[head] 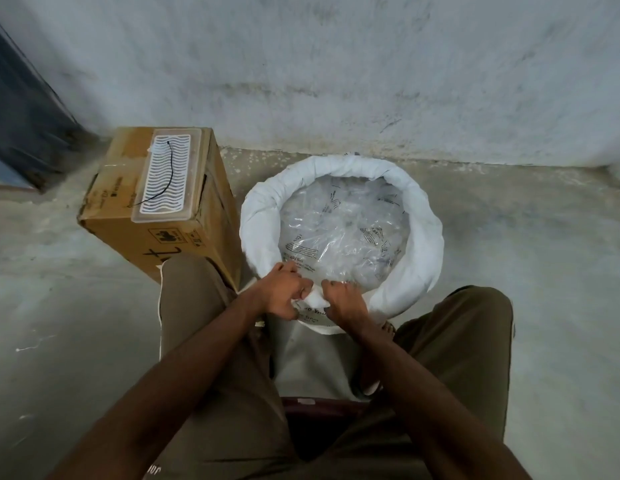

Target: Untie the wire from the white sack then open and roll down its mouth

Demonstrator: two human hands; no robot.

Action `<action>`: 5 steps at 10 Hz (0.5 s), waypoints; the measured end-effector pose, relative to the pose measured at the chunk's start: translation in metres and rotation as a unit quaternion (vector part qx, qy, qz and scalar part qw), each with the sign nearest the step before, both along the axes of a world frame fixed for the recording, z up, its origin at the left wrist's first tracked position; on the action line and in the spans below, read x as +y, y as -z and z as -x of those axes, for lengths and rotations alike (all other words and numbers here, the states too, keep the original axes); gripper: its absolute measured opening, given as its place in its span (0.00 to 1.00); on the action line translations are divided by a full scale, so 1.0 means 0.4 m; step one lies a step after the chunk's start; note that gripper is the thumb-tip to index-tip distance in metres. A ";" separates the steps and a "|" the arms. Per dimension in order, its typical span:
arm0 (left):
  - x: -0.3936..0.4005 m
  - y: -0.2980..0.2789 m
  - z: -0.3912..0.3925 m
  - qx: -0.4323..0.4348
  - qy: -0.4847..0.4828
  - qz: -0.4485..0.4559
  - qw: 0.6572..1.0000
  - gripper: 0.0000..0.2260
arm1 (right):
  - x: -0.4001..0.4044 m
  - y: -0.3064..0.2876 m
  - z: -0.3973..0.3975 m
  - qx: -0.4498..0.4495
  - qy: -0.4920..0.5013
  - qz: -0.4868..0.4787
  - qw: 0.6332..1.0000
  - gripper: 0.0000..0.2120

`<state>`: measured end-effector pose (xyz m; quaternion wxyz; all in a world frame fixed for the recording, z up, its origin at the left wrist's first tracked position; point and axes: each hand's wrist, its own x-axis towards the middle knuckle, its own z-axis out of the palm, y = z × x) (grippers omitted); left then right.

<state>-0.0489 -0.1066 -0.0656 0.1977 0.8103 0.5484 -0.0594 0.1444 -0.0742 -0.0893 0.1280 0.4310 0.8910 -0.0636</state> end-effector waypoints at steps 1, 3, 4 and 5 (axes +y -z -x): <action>0.002 -0.003 0.009 0.035 -0.003 0.004 0.999 0.10 | -0.011 -0.003 -0.007 0.028 -0.010 -0.009 1.000 0.19; -0.001 -0.014 0.006 -0.096 -0.100 0.006 0.990 0.21 | -0.012 -0.041 -0.067 0.127 -0.042 -0.017 0.991 0.19; -0.001 -0.024 -0.012 -0.209 -0.187 -0.043 0.959 0.23 | 0.004 -0.049 -0.137 0.216 -0.017 -0.018 0.976 0.18; -0.004 -0.029 -0.044 -0.216 -0.218 -0.139 0.941 0.20 | 0.015 -0.069 -0.171 0.286 0.074 -0.050 0.954 0.12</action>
